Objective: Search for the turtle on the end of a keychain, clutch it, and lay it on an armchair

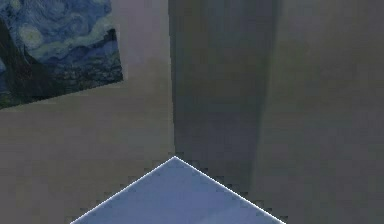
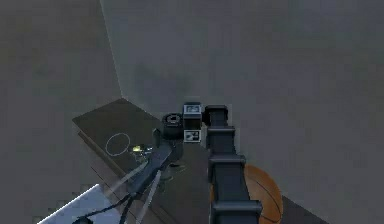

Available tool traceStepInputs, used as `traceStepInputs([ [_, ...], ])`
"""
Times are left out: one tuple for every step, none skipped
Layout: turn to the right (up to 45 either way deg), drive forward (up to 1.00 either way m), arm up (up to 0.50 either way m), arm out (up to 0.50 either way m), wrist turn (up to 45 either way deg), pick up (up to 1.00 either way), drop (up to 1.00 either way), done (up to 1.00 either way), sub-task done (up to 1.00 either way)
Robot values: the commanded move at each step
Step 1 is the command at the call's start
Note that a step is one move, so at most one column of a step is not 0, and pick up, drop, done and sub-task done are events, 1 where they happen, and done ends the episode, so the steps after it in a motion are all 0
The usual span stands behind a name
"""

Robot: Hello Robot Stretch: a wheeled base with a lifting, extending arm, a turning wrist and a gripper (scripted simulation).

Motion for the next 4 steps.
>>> traceStepInputs([
  [0.0,0.0,0.0,0.0,45.0,0.0,0.0,0.0,0.0],
  [0.0,0.0,0.0,0.0,45.0,0.0,0.0,0.0,0.0],
  [0.0,0.0,0.0,0.0,18.0,0.0,0.0,0.0,0.0],
  [0.0,0.0,-0.3,0.0,0.0,0.0,0.0,0.0,0.0],
])
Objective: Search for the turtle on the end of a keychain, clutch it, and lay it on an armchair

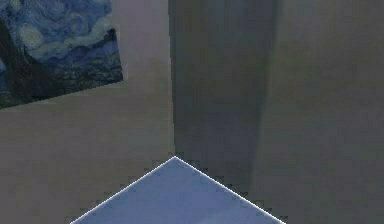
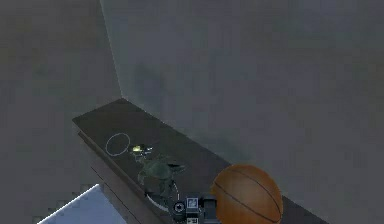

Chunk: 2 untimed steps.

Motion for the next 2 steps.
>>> traceStepInputs([
  [0.0,0.0,0.0,0.0,0.0,1.0,0.0,0.0,0.0],
  [0.0,0.0,0.1,0.0,0.0,0.0,0.0,0.0,0.0],
])
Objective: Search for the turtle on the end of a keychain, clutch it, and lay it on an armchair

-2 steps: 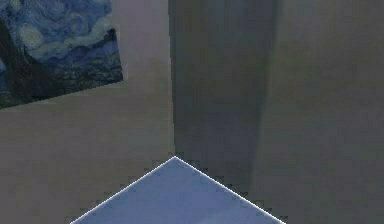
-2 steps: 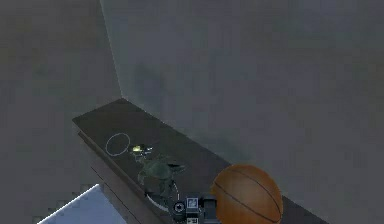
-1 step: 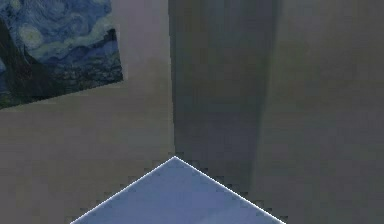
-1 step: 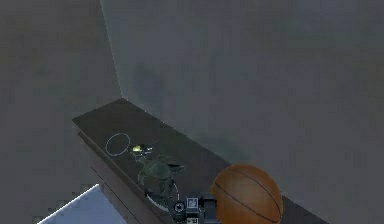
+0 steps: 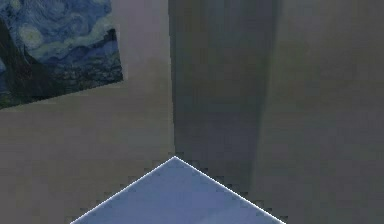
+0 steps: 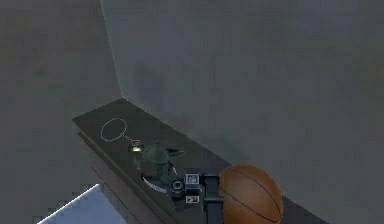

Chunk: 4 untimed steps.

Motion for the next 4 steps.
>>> traceStepInputs([
  [0.0,0.0,0.28,0.0,0.0,0.0,0.0,0.0,0.0],
  [0.0,0.0,0.0,0.0,-45.0,0.0,0.0,0.0,0.0],
  [0.0,0.0,0.0,0.0,-45.0,0.0,0.0,0.0,0.0],
  [0.0,0.0,0.0,0.0,-12.0,0.0,0.0,0.0,0.0],
])
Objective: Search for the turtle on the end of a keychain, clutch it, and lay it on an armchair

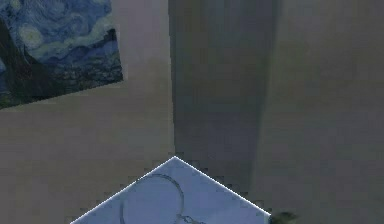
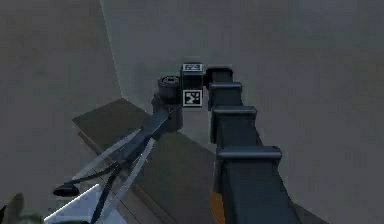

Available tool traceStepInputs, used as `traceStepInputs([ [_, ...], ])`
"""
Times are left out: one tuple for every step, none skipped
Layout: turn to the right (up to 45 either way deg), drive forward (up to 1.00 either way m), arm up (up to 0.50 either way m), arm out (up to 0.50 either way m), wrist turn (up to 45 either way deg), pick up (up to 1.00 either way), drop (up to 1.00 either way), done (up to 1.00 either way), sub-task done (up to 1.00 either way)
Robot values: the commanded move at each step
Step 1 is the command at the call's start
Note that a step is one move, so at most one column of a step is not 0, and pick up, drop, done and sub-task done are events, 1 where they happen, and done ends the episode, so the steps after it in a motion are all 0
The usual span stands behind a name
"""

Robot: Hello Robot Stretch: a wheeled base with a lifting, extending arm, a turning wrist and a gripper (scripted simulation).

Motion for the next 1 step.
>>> traceStepInputs([
  [0.0,0.0,0.0,-0.2,0.0,0.0,0.0,0.0,0.0],
])
